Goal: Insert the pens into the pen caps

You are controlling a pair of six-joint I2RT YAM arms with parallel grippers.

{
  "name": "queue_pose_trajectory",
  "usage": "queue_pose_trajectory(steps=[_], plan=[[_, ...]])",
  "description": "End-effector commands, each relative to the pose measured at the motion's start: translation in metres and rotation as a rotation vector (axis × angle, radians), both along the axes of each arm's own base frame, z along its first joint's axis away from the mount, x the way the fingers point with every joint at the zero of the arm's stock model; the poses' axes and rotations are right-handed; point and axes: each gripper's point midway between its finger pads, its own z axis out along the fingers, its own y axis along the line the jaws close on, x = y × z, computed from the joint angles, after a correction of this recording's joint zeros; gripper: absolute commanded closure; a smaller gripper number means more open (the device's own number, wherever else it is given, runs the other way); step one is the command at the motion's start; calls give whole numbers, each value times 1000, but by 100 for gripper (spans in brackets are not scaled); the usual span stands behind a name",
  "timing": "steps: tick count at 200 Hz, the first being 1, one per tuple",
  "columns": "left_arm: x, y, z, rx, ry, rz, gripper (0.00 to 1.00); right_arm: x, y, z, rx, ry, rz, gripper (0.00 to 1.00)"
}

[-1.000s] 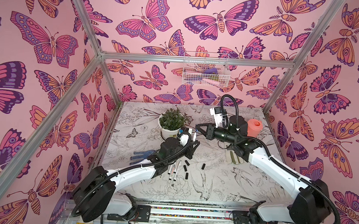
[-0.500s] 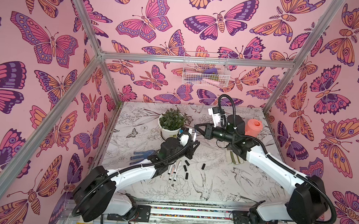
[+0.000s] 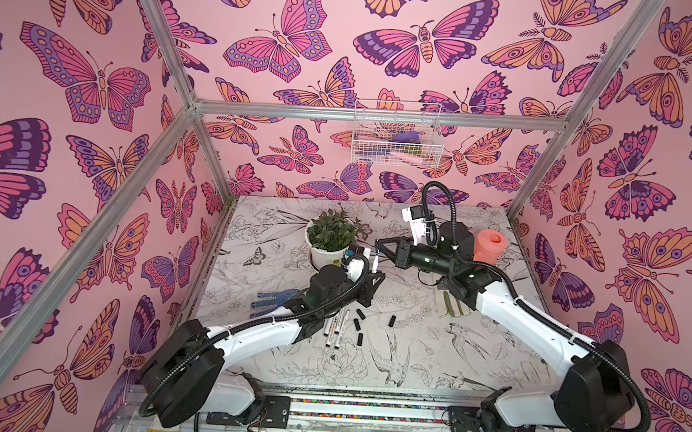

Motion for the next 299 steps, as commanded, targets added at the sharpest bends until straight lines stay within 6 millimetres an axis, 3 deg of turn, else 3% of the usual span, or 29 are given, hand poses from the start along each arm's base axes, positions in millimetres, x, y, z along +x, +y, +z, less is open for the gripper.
queue_pose_trajectory(steps=[1,67,216,299], plan=[[0,-3,-2,-10,-2,-6,100,-5,3,20,33,-53,25,100],[-1,-2,-1,-11,-3,-5,100,-6,4,5,14,-27,23,100],[-2,1,3,-26,-19,6,100,-3,1,-9,-47,-33,-9,100],[6,3,13,-52,-41,23,100,-22,5,-14,-21,0,46,100]])
